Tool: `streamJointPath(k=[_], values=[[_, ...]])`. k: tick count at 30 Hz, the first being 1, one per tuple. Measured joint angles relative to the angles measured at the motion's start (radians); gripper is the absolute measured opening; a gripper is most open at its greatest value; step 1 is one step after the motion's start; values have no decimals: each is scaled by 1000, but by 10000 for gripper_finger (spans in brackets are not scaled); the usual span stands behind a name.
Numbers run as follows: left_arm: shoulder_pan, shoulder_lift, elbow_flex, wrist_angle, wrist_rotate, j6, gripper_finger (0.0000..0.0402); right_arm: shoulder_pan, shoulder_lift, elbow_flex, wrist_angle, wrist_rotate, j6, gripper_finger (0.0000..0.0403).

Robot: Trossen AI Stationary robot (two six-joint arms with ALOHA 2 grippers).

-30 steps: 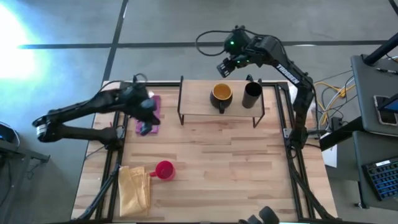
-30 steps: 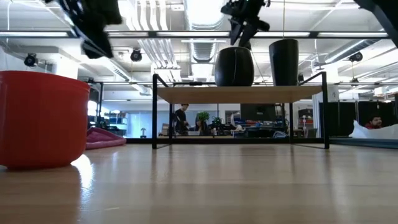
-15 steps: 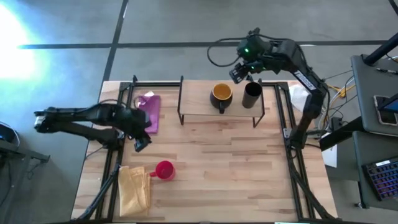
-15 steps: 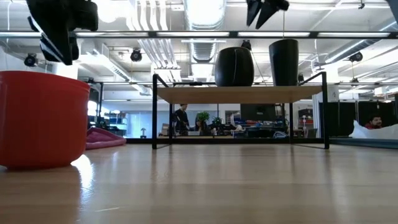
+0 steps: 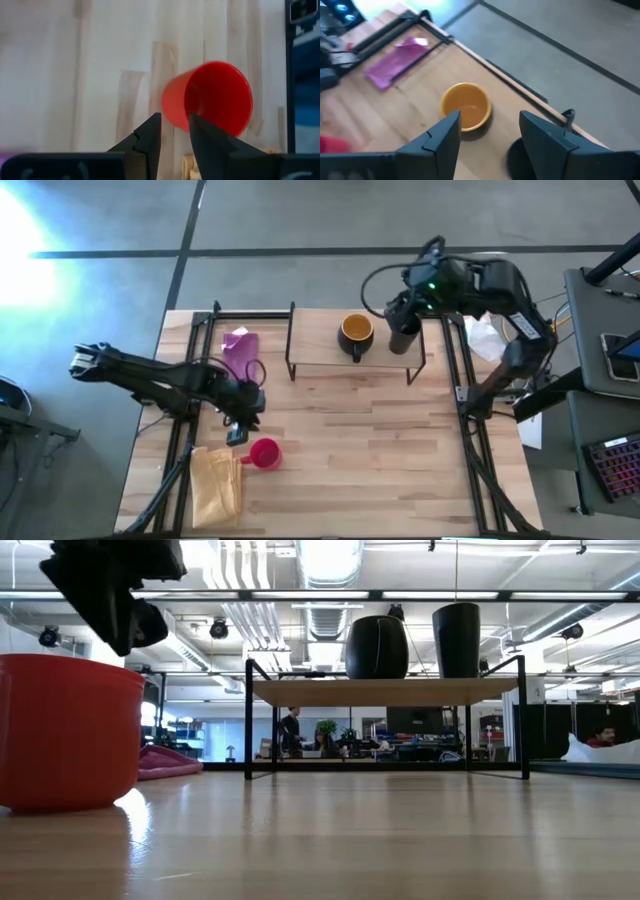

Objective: Stack small to large cups/mugs on shelf
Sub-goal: Put the red mug on the shelf

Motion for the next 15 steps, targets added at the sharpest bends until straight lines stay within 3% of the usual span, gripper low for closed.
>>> streamJointPath(k=[7, 15], values=[[-67, 69, 27, 0, 18, -44, 87, 94, -30, 0, 0, 48, 47, 194], [-91, 145, 46, 4, 3, -138, 87, 110, -35, 0, 0, 78, 30, 194]])
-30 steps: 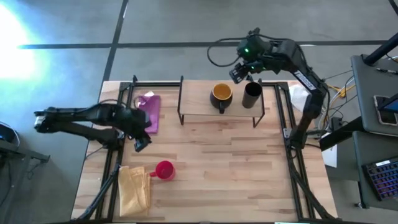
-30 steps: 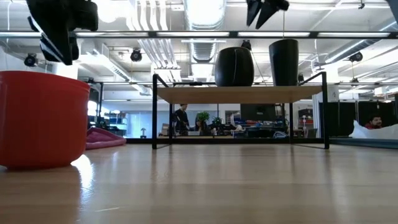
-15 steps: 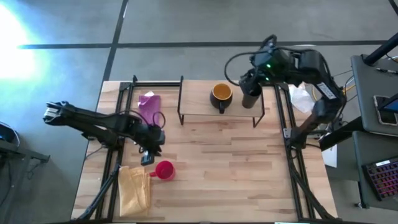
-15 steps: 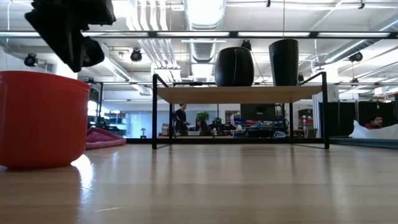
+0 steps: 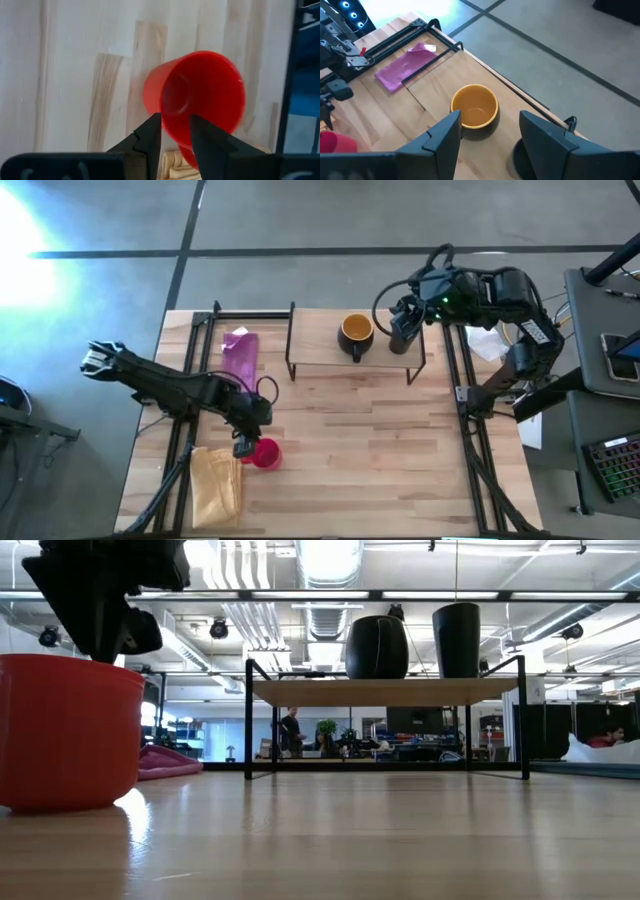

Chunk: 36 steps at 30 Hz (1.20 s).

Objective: Stack small to large cups/mugs on shelf
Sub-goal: Put the red mug on the shelf

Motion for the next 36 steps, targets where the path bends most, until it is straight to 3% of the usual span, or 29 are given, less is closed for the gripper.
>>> streamJointPath(k=[7, 12, 17, 20, 32, 36], values=[[-26, 82, 1, 39, -12, -20, 87, 4, 0, -2, 0, 0, -11, 194], [-25, 144, -1, 27, -87, -63, 82, 5, 0, -2, 0, -1, -14, 194], [-21, 176, 11, 14, -122, -100, 30, 4, 0, -2, 0, -1, -29, 194], [-21, 172, 31, 16, -118, -99, 5, 4, 0, -2, 0, -1, -36, 194], [-23, 67, 81, 15, -129, -95, 21, 4, -2, -2, 0, -1, -55, 194], [-23, 39, 67, 14, -169, -10, 21, 4, -11, -2, 0, -1, -55, 194]])
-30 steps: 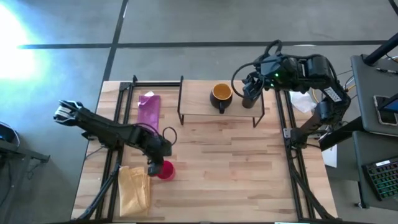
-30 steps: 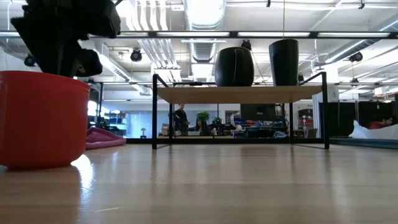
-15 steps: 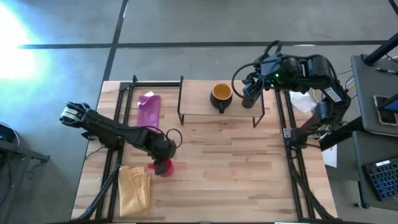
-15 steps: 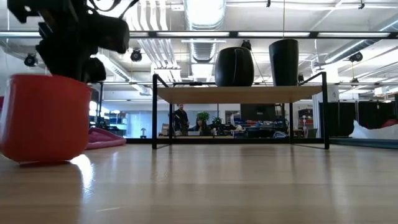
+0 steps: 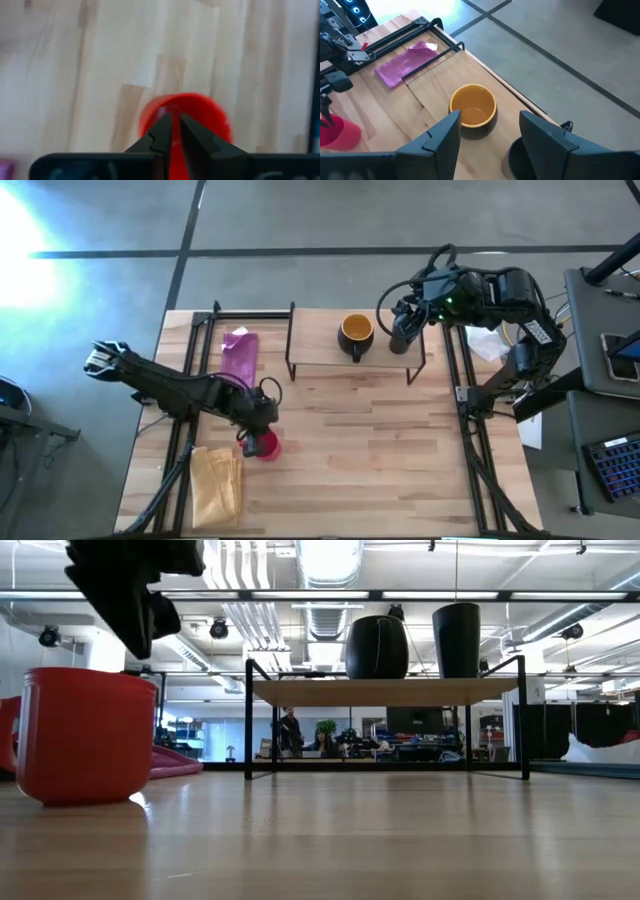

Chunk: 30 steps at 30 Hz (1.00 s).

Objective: Stack small to large cups/mugs on shelf
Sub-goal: Put the red mug on the shelf

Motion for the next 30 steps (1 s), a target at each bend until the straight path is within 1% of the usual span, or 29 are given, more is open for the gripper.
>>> streamJointPath(k=[4, 7, 12, 16, 23, 26, 28, 30], values=[[5, 5, -22, -1, -11, 22, 35, 0, -4, 0, 0, 0, 4, 194], [6, 18, -41, -5, -17, 41, 54, 0, -6, 0, 0, 0, 7, 194], [7, 29, -50, -1, -66, 45, 89, 0, -7, 0, 0, 0, 13, 194], [12, 29, -63, -3, -80, 45, 107, 0, -7, 0, 0, 0, 19, 194], [13, 29, -112, 0, -64, 43, 109, 0, -7, 0, 0, -1, 19, 194], [14, 29, -120, 1, -60, 1, 107, 0, -7, 0, 0, -1, 19, 194], [21, 29, -121, 1, -58, -47, 95, 0, -7, 0, 0, -1, 19, 194], [29, 29, -121, 1, -65, -93, 70, 0, -7, 0, 0, -1, 19, 194]])
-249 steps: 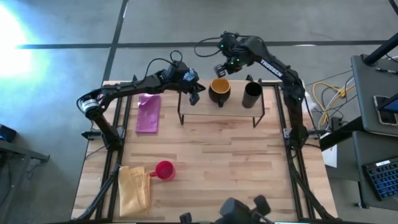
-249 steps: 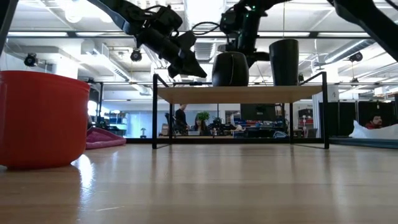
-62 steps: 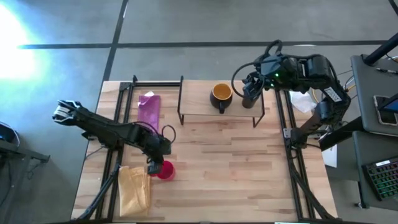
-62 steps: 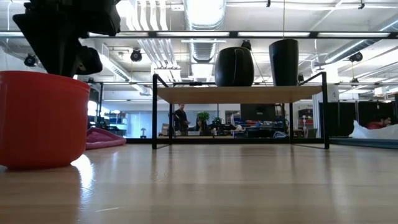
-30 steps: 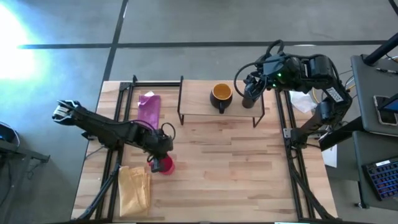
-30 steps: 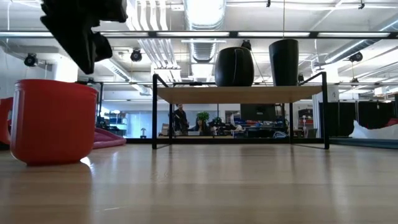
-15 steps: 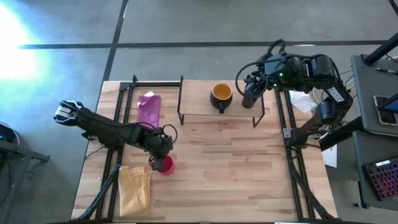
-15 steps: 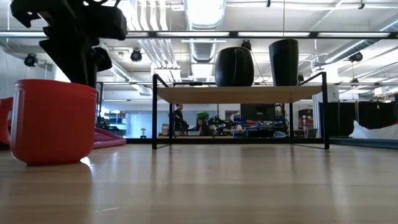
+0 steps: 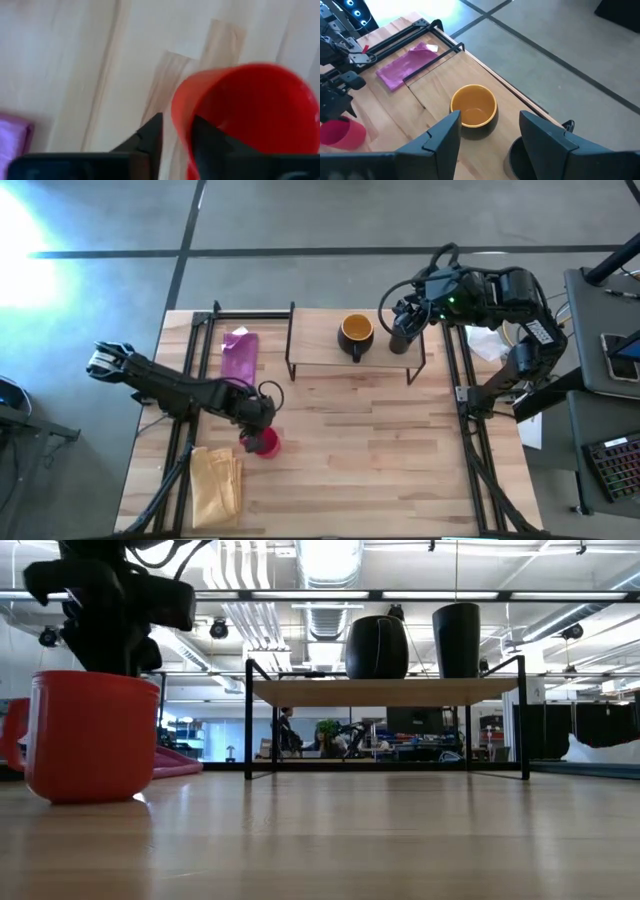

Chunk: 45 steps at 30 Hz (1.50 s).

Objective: Stack small to large cups/mugs on shelf
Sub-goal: Put the red mug on the shelf

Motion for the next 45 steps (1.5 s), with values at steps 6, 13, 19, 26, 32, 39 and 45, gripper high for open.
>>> streamJointPath(k=[6, 13, 19, 26, 32, 39, 45], values=[[30, 0, 10, 1, -14, -86, 7, 0, 0, 0, 0, 0, 1, 194], [92, -4, 8, -9, -118, -420, 1, 0, 0, 0, 0, 0, 30, 194], [134, -45, 37, -10, -156, -570, 1, 0, 0, 0, 0, 0, 34, 194], [191, -130, 255, -111, -179, -487, 0, 0, 0, 0, 0, 0, 34, 194], [298, -116, 490, -247, -260, -357, 0, 0, 0, -10, 0, -4, 80, 194], [498, 1, 675, -207, -239, -144, 0, 33, 29, -75, 1, -87, 94, 192], [553, 120, 780, -286, -117, -16, 0, 91, 48, -138, 6, -55, 84, 161]])
